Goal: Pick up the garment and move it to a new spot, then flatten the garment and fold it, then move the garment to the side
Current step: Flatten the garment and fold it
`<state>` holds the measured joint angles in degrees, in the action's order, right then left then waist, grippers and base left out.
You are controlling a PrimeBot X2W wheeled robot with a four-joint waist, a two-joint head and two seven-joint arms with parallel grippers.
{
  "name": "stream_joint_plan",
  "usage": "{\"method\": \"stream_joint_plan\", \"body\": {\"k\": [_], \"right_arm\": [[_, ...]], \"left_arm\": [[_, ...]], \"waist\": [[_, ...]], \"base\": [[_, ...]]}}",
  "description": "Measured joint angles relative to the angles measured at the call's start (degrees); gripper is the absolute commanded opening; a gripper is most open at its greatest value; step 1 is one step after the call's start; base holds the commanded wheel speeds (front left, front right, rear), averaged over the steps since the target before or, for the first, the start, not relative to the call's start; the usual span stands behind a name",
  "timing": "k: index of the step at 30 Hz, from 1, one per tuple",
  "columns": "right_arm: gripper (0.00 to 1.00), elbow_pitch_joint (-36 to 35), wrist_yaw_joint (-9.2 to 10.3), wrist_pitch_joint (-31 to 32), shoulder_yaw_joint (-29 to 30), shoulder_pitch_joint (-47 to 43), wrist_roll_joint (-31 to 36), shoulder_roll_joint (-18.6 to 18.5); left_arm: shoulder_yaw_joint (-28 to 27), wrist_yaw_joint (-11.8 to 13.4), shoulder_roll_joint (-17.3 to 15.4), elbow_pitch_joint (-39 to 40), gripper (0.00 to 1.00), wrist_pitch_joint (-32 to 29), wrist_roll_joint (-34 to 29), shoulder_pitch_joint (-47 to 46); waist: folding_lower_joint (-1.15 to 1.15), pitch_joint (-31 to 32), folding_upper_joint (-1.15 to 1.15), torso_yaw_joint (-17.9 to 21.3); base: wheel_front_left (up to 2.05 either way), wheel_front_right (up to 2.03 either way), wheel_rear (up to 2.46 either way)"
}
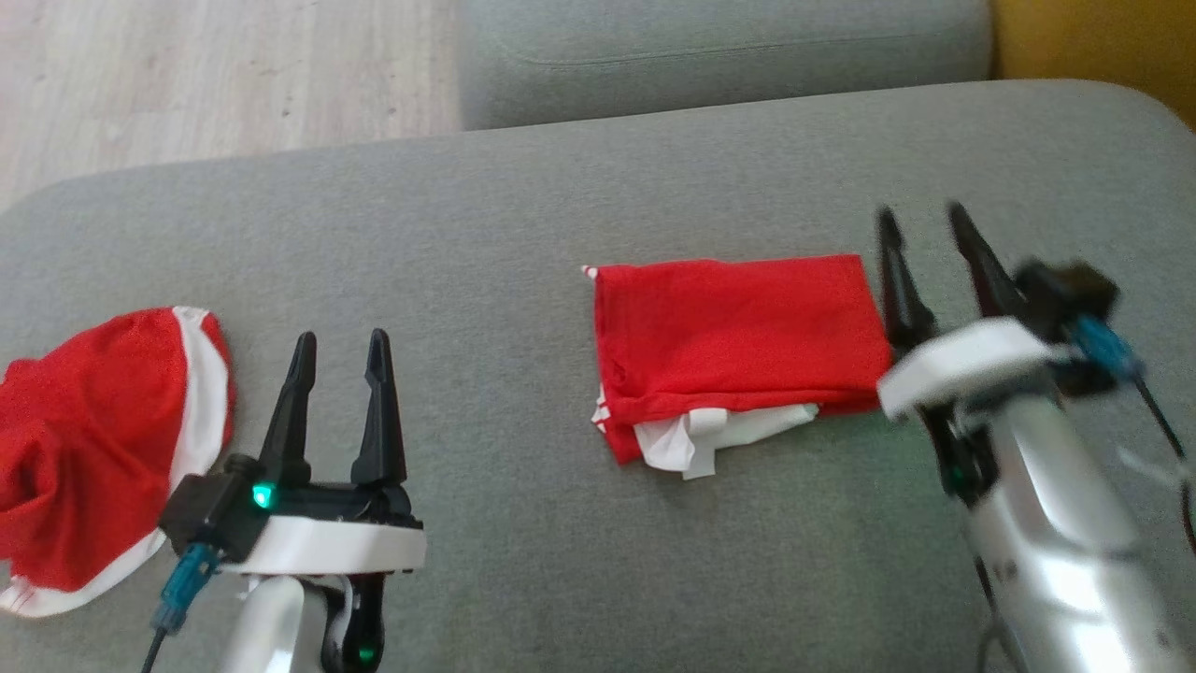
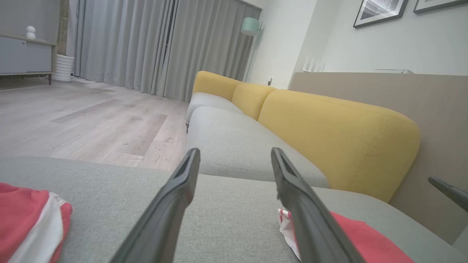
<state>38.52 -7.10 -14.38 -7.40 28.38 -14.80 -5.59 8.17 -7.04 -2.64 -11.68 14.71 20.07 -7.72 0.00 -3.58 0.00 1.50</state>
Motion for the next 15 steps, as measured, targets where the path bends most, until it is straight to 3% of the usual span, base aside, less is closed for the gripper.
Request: {"method": "stream_joint_plan", "body": {"k": [7,15], "right_arm": [[1.0,-11.81,0.0,0.0,7.4,-12.06,6.91,1.54],[1.0,-17.73,0.0,0.0,8.26,-16.38,5.95,2.44]], "left_arm": [[-0.05,0.02,0.0,0.98,1.0,0.0,-2.45,0.74],[-0.85,0.36,-0.01,1.66,1.0,0.0,-3.08,1.74]], "waist": [[0.0,-0.48,0.0,1.99],[0.0,-1.04,0.0,2.89]], "base": [[0.0,0.0,0.0],[0.0,0.0,0.0]]}}
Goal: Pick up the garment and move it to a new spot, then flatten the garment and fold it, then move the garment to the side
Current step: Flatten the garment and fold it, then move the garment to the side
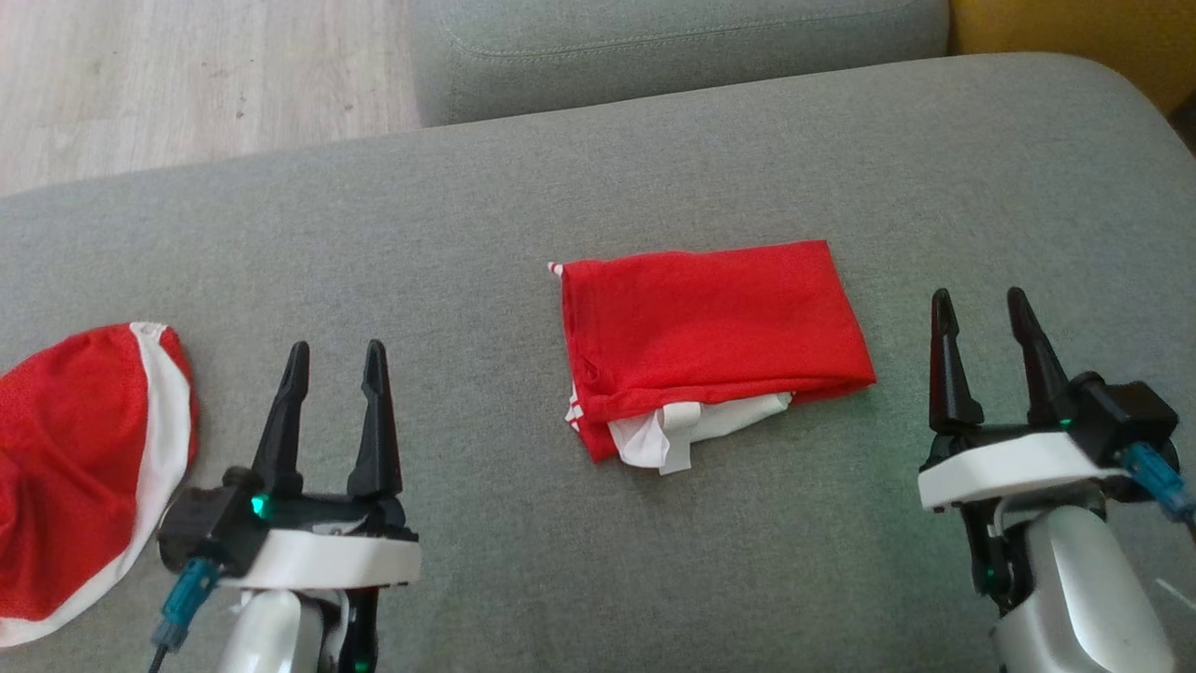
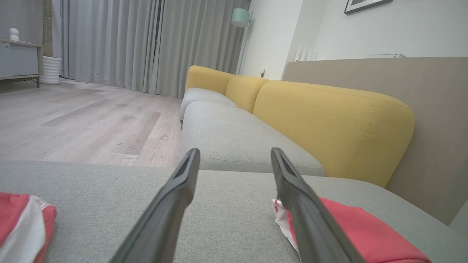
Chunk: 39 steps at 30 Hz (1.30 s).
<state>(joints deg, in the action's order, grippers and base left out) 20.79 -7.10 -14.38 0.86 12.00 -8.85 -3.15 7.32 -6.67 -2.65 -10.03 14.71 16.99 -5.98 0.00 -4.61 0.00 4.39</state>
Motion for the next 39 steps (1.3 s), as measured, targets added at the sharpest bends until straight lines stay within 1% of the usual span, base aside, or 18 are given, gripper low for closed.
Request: {"method": "stream_joint_plan", "body": {"k": [8,12,18,26,31,34,35,36,37,39], "right_arm": [[1.0,-0.89,0.0,0.0,-0.35,-0.63,-1.15,0.01],[1.0,1.03,0.0,0.07,0.68,0.02,0.1,0.05],[1.0,7.01,0.0,3.41,2.9,5.03,1.37,0.07],[1.0,18.61,0.0,6.69,4.3,10.56,1.29,0.07],[1.0,25.05,0.0,7.39,1.78,14.1,-0.9,0.04],[1.0,27.39,0.0,7.33,0.09,16.44,-1.32,-0.27],[0.95,28.14,0.0,7.3,-0.63,17.25,-1.24,-0.42],[0.1,28.74,0.0,7.1,-1.0,18.0,-0.8,-0.48],[0.0,29.4,0.0,6.72,-1.21,18.56,-0.07,-0.48],[0.0,30.45,0.0,5.79,-1.33,19.15,1.25,-0.21]], "left_arm": [[0.05,0.14,0.0,0.14,1.0,0.0,0.0,0.02],[0.41,0.14,0.0,0.65,1.0,0.0,0.0,-0.23],[1.78,0.14,0.0,0.64,1.0,0.0,0.03,-1.64],[3.21,0.11,0.0,0.33,1.0,0.0,0.13,-4.17],[3.82,0.1,0.01,-0.04,1.0,0.0,0.16,-5.84],[3.81,0.09,0.01,-0.07,1.0,0.0,0.18,-6.27],[3.8,0.09,0.01,-0.11,1.0,0.0,0.18,-6.39],[3.77,0.09,0.01,-0.18,1.0,0.0,0.18,-6.47],[3.76,0.09,0.01,-0.23,1.0,0.0,0.18,-6.48],[3.71,0.1,0.01,-0.32,1.0,0.0,0.18,-6.46]], "waist": [[0.0,-0.43,0.0,0.04],[0.0,-1.63,0.0,-0.38],[0.0,-4.08,0.0,-1.99],[0.0,-7.52,0.0,-4.84],[0.01,-9.34,0.0,-6.54],[0.0,-10.16,0.0,-7.03],[0.01,-10.26,0.0,-7.06],[0.01,-10.23,0.0,-6.98],[0.01,-10.15,0.0,-6.81],[0.0,-9.91,0.0,-6.3]], "base": [[0.0,0.0,0.0],[0.0,0.0,0.0],[0.0,0.0,0.0],[0.0,0.0,0.0],[0.0,0.0,0.0],[0.0,0.0,0.0],[0.0,0.0,0.0],[0.0,0.0,0.0],[0.0,0.0,0.0],[0.0,0.0,0.0]]}}
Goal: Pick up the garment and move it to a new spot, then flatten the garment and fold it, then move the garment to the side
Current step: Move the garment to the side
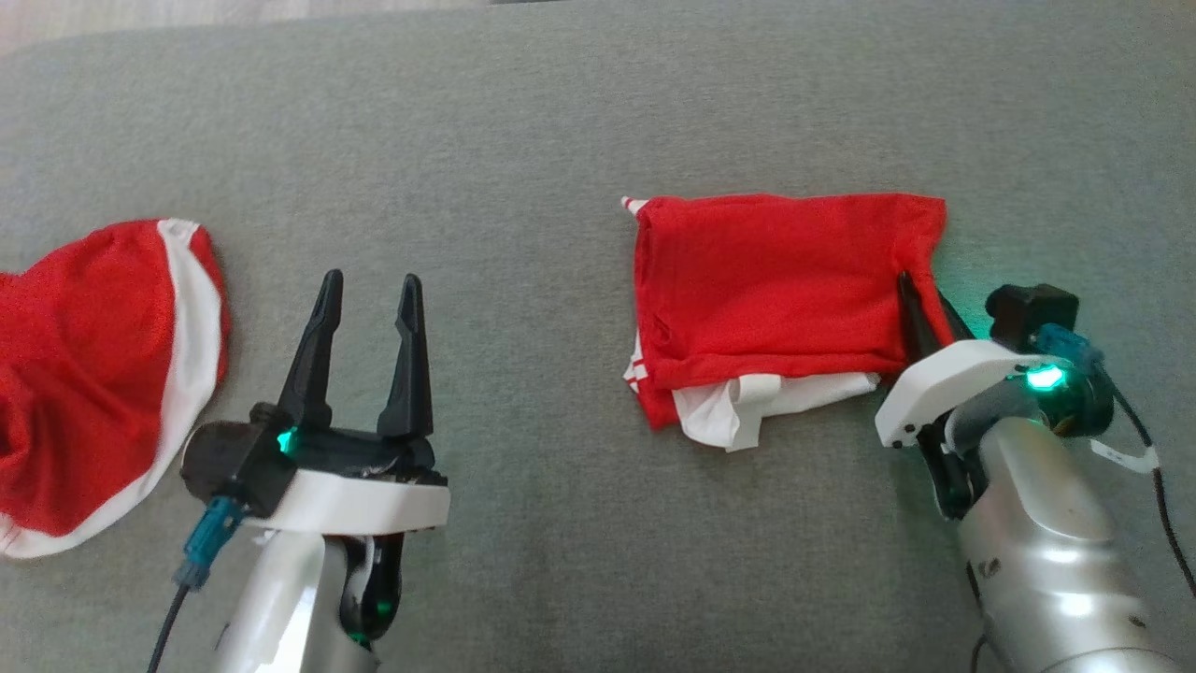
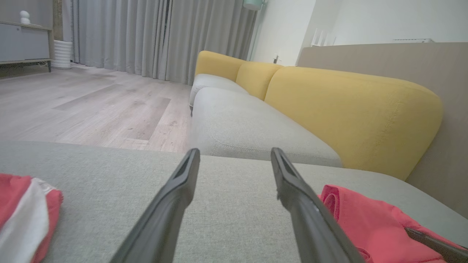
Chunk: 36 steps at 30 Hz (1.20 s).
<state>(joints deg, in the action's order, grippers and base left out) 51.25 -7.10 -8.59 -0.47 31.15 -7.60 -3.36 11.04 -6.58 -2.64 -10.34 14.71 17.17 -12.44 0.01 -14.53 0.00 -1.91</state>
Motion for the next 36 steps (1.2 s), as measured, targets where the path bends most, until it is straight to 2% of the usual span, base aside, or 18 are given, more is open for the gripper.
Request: {"method": "stream_joint_plan", "body": {"k": [5,8,12,13,14,15,19,24,31,36], "right_arm": [[0.0,0.54,0.0,-1.6,1.33,0.85,6.57,0.11],[0.0,-0.22,0.0,-1.67,1.15,1.85,9.39,-1.18],[0.0,-1.55,-0.01,-1.49,-1.8,3.77,12.38,-6.26],[0.0,-1.55,-0.01,-1.49,-1.8,3.77,12.38,-6.26],[0.0,-2.04,0.0,-1.25,-3.0,4.7,12.36,-9.46],[0.0,-2.04,0.0,-1.25,-3.0,4.7,12.36,-9.46],[0.0,-2.32,-0.01,-0.89,-4.26,6.49,11.0,-17.78],[0.0,-1.92,-0.01,-0.99,-2.88,9.61,9.1,-22.63],[0.0,-0.36,-0.01,-1.71,-0.64,11.69,9.22,-24.43],[0.0,0.35,-0.01,-2.19,-0.45,11.8,10.17,-24.28]], "left_arm": [[0.09,0.0,0.0,0.11,1.0,0.0,-0.12,0.0],[0.24,0.01,0.0,0.84,1.0,0.0,-0.63,-0.01],[0.54,0.02,0.0,2.24,1.0,0.0,-0.77,-0.2],[0.54,0.02,0.0,2.24,1.0,0.0,-0.77,-0.2],[1.01,0.02,0.0,2.83,1.0,0.0,-1.1,-0.65],[1.01,0.02,0.0,2.83,1.0,0.0,-1.1,-0.65],[2.45,0.02,0.04,3.89,1.0,0.01,-1.24,-3.47],[2.78,0.01,0.16,4.21,1.0,0.01,-1.6,-5.42],[2.99,-0.08,0.16,3.96,1.0,0.01,-1.6,-6.26],[2.64,-0.49,0.16,3.48,1.0,0.01,-1.97,-6.26]], "waist": [[0.0,0.8,0.0,2.11],[-0.01,1.24,0.0,3.86],[-0.01,1.3,0.0,6.76],[-0.01,1.3,0.0,6.76],[-0.01,0.87,0.0,8.11],[-0.01,0.87,0.0,8.11],[0.0,-1.79,0.0,10.07],[0.0,-4.63,0.0,10.9],[0.0,-6.57,0.0,10.16],[0.0,-6.68,0.0,9.42]], "base": [[0.0,0.0,0.0],[0.0,0.0,0.0],[0.0,0.0,0.0],[0.0,0.0,0.0],[0.0,0.0,0.0],[0.0,0.0,0.0],[0.0,0.0,0.0],[0.0,0.0,0.0],[0.0,0.0,0.0],[0.0,0.0,0.0]]}}
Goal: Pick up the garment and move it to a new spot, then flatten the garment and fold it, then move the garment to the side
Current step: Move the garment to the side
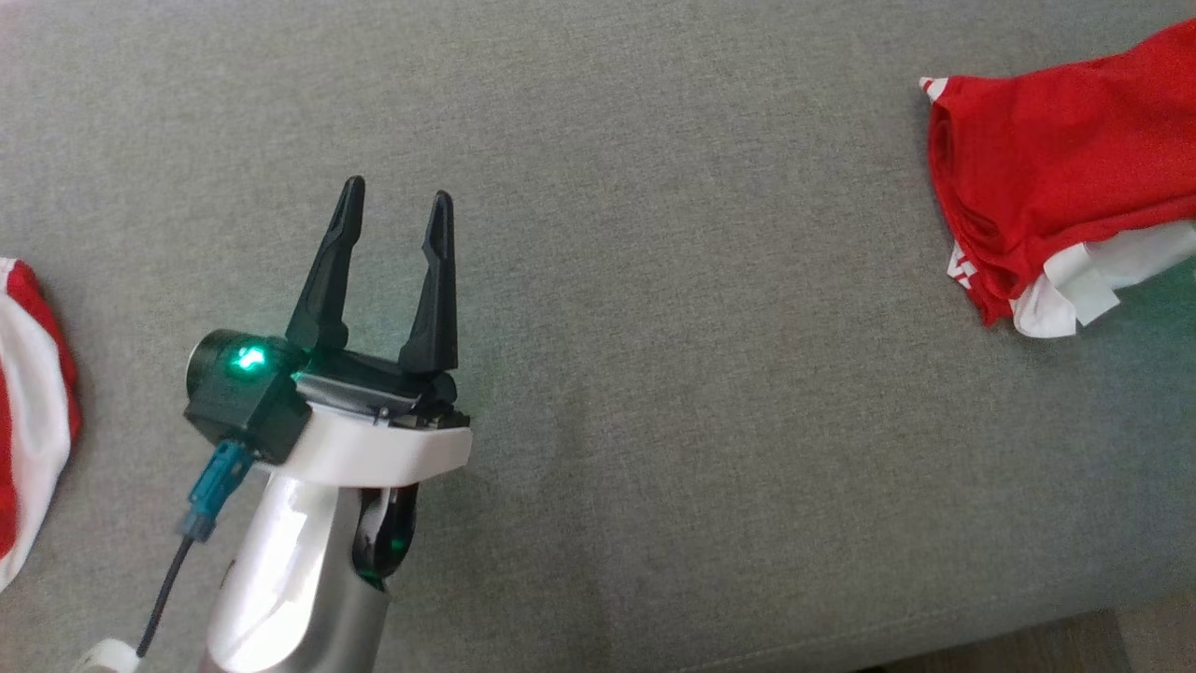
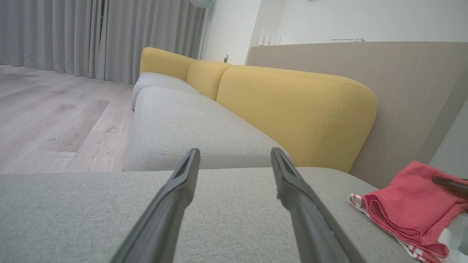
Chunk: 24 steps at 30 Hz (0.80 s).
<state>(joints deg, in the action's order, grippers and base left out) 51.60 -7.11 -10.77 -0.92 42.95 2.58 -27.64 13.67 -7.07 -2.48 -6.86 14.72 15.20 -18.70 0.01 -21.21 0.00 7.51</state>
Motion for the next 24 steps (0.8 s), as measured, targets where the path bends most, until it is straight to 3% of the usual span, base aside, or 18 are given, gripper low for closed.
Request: {"method": "stream_joint_plan", "body": {"k": [1,2,3,15,24], "right_arm": [[0.0,0.22,0.0,-0.01,0.19,0.0,0.03,0.03],[0.41,0.45,0.0,-0.07,0.4,0.0,0.04,0.03],[1.0,0.67,0.01,-0.08,0.69,0.0,0.15,0.05],[1.0,-0.47,0.0,-2.35,2.58,-0.08,0.51,2.66],[1.0,-11.35,0.01,-3.38,2.9,-4.24,-4.28,9.58]], "left_arm": [[-0.02,-0.01,0.0,-0.03,1.0,0.0,-0.04,0.0],[-0.04,-0.01,0.0,-0.07,1.0,0.0,-0.04,0.01],[-0.05,-0.01,0.0,-0.1,1.0,0.0,-0.04,0.01],[-1.11,0.0,0.01,-0.43,1.0,0.0,0.77,1.83],[-3.28,0.6,0.01,0.49,1.0,0.0,1.63,5.54]], "waist": [[0.0,0.14,0.0,-0.09],[0.0,0.3,0.0,-0.17],[0.0,0.49,0.0,-0.24],[-0.01,4.96,0.0,0.02],[-0.02,10.55,0.0,-0.05]], "base": [[0.0,0.0,0.0],[0.0,0.0,0.0],[0.0,0.0,0.0],[0.0,0.0,0.0],[0.0,0.0,0.0]]}}
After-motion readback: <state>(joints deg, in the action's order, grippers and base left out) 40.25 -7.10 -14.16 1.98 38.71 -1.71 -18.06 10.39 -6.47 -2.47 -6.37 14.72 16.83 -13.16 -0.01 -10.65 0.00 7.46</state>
